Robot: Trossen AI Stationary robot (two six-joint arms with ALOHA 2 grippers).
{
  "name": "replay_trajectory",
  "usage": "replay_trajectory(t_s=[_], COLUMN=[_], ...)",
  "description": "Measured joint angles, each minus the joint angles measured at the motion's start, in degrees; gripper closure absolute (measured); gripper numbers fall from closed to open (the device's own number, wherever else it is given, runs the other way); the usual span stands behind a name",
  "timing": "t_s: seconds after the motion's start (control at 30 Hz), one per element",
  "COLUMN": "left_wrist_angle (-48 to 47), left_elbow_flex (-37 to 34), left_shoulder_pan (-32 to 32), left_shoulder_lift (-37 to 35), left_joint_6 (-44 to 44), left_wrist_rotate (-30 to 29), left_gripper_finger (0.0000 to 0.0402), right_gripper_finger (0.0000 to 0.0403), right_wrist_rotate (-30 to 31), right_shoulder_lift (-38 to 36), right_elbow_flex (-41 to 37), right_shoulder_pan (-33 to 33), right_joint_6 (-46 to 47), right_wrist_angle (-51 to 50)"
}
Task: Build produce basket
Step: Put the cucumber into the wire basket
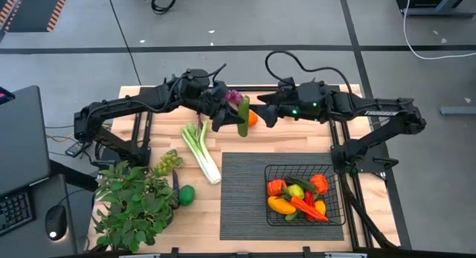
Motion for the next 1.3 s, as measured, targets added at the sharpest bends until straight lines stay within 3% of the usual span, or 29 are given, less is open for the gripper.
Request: replay_trajectory(t_s=[0.37, 0.6, 0.83, 1.07, 1.17, 1.3], left_wrist_angle=[-0.1, -0.1, 0.9, 0.9, 0.2, 0.0], left_elbow_flex=[-0.1, -0.1, -0.1, -0.1, -0.1, -0.1], left_shoulder_pan=[2.3, 3.4, 1.7, 0.7, 0.4, -0.2], left_shoulder_lift=[0.0, 0.0, 0.2, 0.2, 0.2, 0.2], left_joint_6=[-2.4, -3.6, -4.4, -4.6, -4.6, -4.5], left_wrist_rotate=[-1.5, -0.1, 0.6, 0.4, 0.2, 0.1], left_gripper_finger=[0.0276, 0.0276, 0.0276, 0.0276, 0.0276, 0.0276], right_gripper_finger=[0.0058, 0.0058, 0.0058, 0.0059, 0.0086, 0.0183], right_wrist_rotate=[-6.4, -4.9, -4.5, -9.4, -7.8, -7.9], right_shoulder_lift=[-0.8, -0.7, 1.4, 4.2, 4.2, 3.6], right_elbow_flex=[0.0, 0.0, -0.4, -1.2, -1.2, -1.2], right_shoulder_pan=[1.3, 1.7, -1.4, -4.3, -4.0, -3.5], right_joint_6=[0.3, -1.0, -3.6, -3.3, -5.0, -7.4], right_wrist_angle=[-3.7, -1.0, 2.1, 5.0, 4.7, 4.8])
